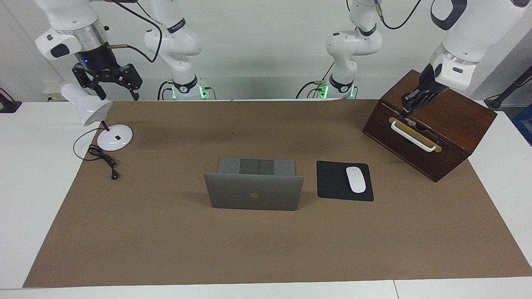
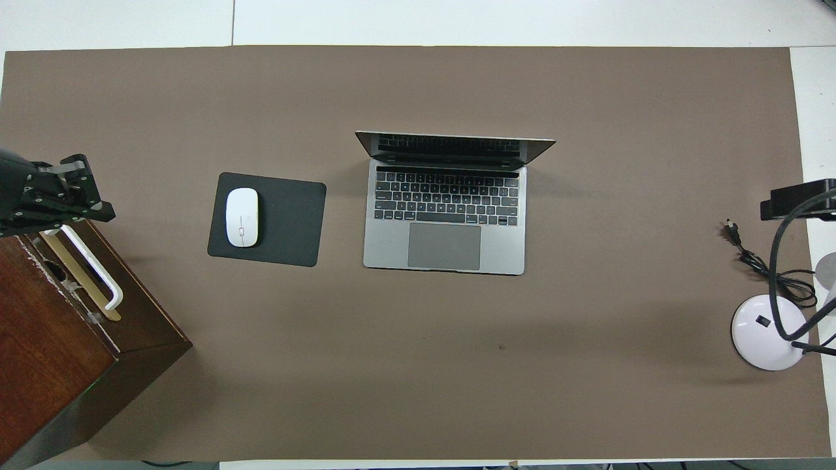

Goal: Close laptop with both arms
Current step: 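Move the left gripper out from its rest pose toward the mouse pad, then reach the left gripper over the mouse pad toward the laptop front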

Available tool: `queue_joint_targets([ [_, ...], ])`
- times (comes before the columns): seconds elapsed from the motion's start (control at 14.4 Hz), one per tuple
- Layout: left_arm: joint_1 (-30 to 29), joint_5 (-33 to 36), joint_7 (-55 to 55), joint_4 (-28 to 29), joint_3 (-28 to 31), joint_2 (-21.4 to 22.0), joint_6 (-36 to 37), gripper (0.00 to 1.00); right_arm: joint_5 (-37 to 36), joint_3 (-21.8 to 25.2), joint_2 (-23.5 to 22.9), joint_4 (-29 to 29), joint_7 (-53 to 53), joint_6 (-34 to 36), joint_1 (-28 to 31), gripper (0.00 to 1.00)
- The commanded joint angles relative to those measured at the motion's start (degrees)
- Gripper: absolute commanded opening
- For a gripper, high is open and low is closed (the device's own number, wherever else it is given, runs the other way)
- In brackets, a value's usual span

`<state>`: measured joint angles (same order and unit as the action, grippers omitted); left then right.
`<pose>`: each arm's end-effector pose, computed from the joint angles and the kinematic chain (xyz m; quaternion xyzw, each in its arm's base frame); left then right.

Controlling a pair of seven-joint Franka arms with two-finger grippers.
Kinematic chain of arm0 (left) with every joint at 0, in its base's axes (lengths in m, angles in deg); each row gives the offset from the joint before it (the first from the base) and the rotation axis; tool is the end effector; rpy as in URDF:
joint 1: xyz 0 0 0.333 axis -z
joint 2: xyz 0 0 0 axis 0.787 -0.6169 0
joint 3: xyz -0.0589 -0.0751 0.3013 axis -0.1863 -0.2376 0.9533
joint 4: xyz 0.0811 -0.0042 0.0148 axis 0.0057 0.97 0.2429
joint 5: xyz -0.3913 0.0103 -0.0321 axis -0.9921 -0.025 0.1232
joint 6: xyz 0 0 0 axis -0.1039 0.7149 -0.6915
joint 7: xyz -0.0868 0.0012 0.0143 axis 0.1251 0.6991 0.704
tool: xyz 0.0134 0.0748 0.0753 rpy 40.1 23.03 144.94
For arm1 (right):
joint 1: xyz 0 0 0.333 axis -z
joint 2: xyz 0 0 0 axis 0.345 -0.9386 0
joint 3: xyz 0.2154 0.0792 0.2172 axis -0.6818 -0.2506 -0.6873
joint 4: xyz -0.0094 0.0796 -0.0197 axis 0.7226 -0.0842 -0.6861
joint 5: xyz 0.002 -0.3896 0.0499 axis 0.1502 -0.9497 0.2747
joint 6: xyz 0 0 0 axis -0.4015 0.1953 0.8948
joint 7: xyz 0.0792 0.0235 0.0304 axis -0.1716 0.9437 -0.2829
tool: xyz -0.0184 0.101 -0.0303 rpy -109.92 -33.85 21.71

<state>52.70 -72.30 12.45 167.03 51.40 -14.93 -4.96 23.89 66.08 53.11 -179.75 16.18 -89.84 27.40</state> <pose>0.5400 -0.0535 0.6145 0.9549 0.2713 -0.0426 0.1129 0.5158 -0.0177 0.6598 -0.9991 0.0369 -0.0191 0.0029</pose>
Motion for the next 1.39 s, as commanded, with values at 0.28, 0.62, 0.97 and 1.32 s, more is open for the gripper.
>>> queue_joint_targets([
  [0.28, 2.28, -9.59, -28.10, 13.73, -0.12, 6.93, -12.65, 0.00, -0.36, -0.70, 0.60, -0.37, -0.56, -0.90, 0.78, 1.00],
  [0.62, 4.65, -13.62, -48.23, 18.48, -0.65, 8.25, -22.06, 0.00, -0.36, -0.70, 0.60, -0.37, -0.56, -0.90, 0.61, 1.00],
  [0.97, 4.74, -20.23, -60.82, 23.85, -0.74, 10.54, -30.68, 0.00, -0.36, -0.70, 0.60, -0.37, -0.64, -0.90, 0.52, 1.00],
  [1.32, 5.97, -22.51, -74.98, 27.54, -1.09, 11.42, -38.52, 0.00, -0.36, -0.78, 0.60, -0.37, -0.64, -0.90, 0.34, 1.00],
])
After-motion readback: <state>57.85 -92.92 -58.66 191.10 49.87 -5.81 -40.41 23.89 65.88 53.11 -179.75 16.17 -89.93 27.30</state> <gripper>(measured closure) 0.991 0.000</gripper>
